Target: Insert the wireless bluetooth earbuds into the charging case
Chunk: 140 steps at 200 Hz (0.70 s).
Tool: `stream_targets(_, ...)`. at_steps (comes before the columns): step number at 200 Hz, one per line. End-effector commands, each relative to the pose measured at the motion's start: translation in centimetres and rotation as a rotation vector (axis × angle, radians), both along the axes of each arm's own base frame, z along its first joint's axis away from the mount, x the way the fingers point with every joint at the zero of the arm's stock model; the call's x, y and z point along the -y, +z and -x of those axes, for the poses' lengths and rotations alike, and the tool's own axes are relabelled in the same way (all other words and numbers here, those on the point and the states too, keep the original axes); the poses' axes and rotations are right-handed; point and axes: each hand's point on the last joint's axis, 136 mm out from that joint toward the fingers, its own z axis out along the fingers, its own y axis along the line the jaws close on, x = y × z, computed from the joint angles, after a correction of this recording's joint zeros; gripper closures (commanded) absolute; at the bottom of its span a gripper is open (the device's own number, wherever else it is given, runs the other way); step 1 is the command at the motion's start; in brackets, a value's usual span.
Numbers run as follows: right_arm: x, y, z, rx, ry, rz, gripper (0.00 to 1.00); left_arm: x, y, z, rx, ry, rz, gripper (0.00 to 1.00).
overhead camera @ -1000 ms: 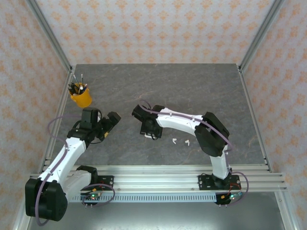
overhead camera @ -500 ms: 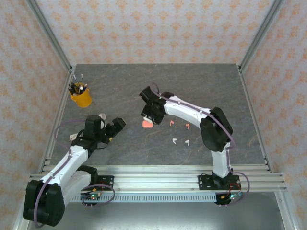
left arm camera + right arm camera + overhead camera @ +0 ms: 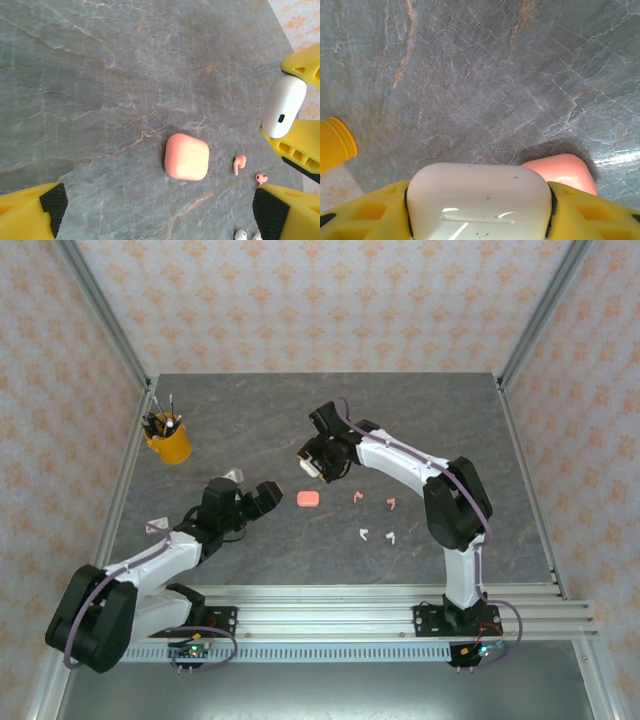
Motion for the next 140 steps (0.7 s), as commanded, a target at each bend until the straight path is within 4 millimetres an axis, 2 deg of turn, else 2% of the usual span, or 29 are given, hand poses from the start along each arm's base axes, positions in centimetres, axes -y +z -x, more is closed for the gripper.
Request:
stream_targets(1, -0.6, 1.1, -0.3, 0.0, -0.019, -0.063, 0.41, 0.7, 3.8, -3.6, 0.178, 0.037, -0.002, 0.05)
stream_targets(69, -0.7, 0.9, -0.9, -0.024, -0.042, -0.089, 0.41, 5.9, 4.4, -8.0, 0.234, -0.069, 0.012, 0.19)
stream_targets(140, -0.2, 0.8, -1.4, -0.028, -0.054, -0.096, 0.41, 7.7, 4.0, -10.0, 0.239, -0.094, 0.029, 0.31)
